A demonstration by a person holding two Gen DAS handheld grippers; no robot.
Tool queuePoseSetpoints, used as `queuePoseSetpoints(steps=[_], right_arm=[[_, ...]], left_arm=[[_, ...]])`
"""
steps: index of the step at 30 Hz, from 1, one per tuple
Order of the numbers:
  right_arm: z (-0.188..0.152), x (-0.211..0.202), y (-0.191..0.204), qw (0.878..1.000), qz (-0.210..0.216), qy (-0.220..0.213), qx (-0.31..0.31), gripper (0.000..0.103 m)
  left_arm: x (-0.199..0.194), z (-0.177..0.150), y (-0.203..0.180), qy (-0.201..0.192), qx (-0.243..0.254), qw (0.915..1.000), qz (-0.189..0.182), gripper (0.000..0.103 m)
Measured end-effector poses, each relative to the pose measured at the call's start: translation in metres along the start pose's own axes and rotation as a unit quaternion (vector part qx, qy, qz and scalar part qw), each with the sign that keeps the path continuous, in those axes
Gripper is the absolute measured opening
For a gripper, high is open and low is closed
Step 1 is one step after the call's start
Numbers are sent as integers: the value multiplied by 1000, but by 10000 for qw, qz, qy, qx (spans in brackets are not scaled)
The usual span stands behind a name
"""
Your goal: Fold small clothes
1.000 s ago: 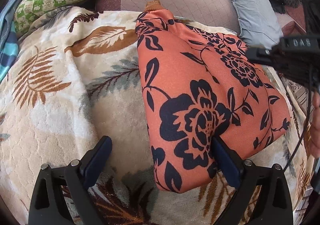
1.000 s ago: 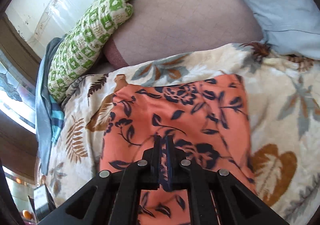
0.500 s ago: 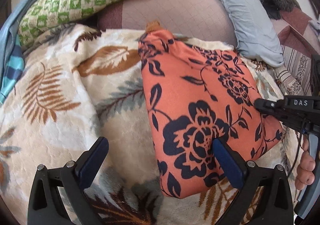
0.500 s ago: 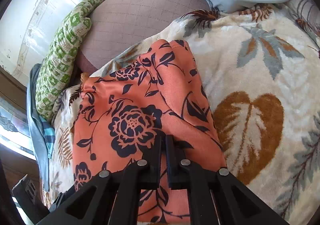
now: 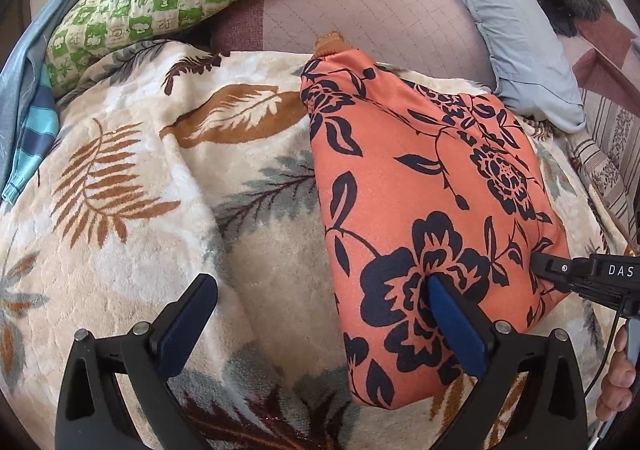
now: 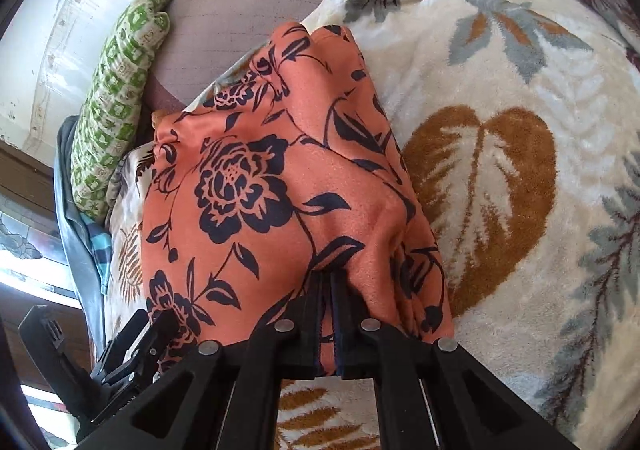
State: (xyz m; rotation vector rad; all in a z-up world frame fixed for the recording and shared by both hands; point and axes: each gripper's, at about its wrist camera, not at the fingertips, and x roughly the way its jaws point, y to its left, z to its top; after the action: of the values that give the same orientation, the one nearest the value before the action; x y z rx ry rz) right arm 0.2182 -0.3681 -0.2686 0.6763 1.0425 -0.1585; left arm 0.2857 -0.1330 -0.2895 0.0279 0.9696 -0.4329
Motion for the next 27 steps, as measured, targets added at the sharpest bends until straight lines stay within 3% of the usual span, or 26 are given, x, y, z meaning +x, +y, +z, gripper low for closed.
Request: queuePoseSetpoints(steps=[17, 22, 27], right_arm=[[8, -3, 4, 9996, -20, 292, -7, 6], [8, -18, 20, 9993, 25, 46, -370, 7], [7, -33, 37, 9963, 142, -470, -709, 7]], left_arm=[[-11, 2, -14, -216, 416, 9981, 388, 103], [-16, 3, -19, -287, 499, 9972, 470, 103], [-19, 4, -23, -326, 588, 9963, 526, 103]])
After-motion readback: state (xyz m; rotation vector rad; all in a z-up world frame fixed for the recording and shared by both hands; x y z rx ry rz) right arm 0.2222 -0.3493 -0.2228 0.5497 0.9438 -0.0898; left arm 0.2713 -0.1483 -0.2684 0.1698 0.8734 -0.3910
